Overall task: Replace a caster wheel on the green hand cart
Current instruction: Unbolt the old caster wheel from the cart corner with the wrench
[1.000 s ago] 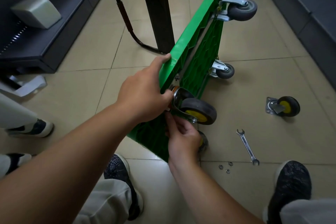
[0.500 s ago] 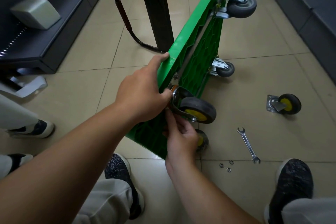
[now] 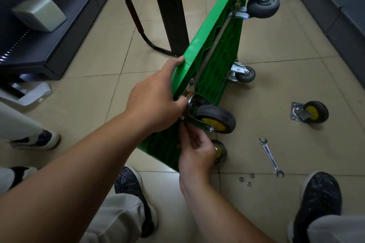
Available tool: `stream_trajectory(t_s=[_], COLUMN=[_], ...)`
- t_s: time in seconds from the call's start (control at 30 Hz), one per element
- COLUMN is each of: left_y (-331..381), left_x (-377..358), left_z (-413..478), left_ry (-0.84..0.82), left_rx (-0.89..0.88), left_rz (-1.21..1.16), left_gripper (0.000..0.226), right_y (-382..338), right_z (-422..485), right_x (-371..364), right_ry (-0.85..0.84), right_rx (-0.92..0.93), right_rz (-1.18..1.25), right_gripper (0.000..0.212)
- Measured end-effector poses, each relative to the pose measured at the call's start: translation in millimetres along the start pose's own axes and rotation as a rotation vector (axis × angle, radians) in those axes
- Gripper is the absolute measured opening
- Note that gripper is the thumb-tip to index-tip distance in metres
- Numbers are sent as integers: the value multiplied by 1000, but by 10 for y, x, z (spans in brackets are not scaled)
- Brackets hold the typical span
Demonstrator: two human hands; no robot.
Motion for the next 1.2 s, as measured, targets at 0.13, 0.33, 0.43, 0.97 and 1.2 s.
stream_trajectory(t_s=[0.13,0.33,0.43,0.97,1.2], left_y=[3,0,5,-3,-16], left_x=[8,14,3,1,-6], left_z=[2,7,5,6,13], left_ry=[-19,-13,-15,-6,-6], left_rx=[4,3,3,-11,0], left_rz=[-2,-4,-4,-3,-11], left_gripper=[79,79,79,80,80], right_y=[-1,-38,-32,36,22], right_z=[27,84,75,93,101], right_x=[-27,-43,-29,5,22], right_ry=[73,46,25,6,-50], right_rx=[-110,-154,-92,-143,-161], right_rz=[51,7,-9,3,23], right_gripper=[26,23,12,18,30])
Point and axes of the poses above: each hand's wrist, its own z-axis towards the middle knuckle, its own x-axis out of the back of the hand, y = z × x, the point moved 3 cm from there along z, towards the middle knuckle
